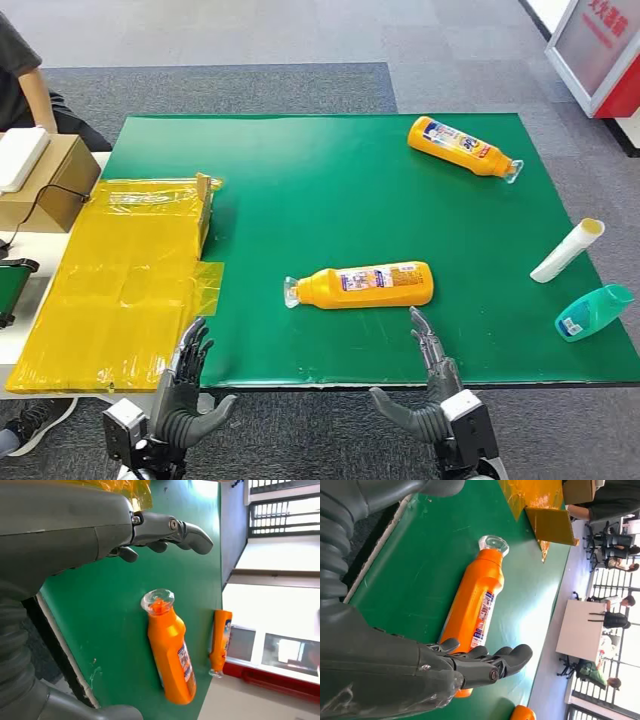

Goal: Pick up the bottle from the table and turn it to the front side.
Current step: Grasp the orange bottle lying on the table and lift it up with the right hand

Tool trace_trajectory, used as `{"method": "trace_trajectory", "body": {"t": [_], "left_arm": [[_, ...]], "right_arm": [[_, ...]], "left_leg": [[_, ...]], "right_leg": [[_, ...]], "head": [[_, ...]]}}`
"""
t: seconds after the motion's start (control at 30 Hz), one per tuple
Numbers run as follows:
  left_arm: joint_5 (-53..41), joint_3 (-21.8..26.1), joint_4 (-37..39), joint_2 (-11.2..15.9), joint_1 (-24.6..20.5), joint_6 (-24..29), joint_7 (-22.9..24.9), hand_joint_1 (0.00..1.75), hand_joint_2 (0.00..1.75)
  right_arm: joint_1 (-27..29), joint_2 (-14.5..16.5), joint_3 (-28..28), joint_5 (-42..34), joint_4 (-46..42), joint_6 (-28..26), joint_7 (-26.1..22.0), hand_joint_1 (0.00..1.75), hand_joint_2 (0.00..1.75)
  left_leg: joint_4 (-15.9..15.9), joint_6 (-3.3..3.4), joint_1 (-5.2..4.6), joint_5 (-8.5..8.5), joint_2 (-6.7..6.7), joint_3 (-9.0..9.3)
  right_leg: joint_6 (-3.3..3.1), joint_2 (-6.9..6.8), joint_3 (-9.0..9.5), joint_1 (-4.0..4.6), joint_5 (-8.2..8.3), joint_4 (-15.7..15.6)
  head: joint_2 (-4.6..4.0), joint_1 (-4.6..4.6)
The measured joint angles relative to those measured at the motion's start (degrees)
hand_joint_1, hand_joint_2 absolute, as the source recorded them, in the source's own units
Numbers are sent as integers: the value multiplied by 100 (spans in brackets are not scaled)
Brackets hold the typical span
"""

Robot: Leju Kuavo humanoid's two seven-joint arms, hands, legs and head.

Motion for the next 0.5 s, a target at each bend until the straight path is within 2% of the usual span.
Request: {"method": "trace_trajectory", "body": {"t": [0.5], "left_arm": [[-198,50,-162,40,17,193,3,0,175]], "right_arm": [[-8,11,-11,102,29,54,-50,0,175]], "left_leg": [[0,0,0,0,0,0]], "right_leg": [[0,0,2,0,0,0]], "head": [[0,0]]}}
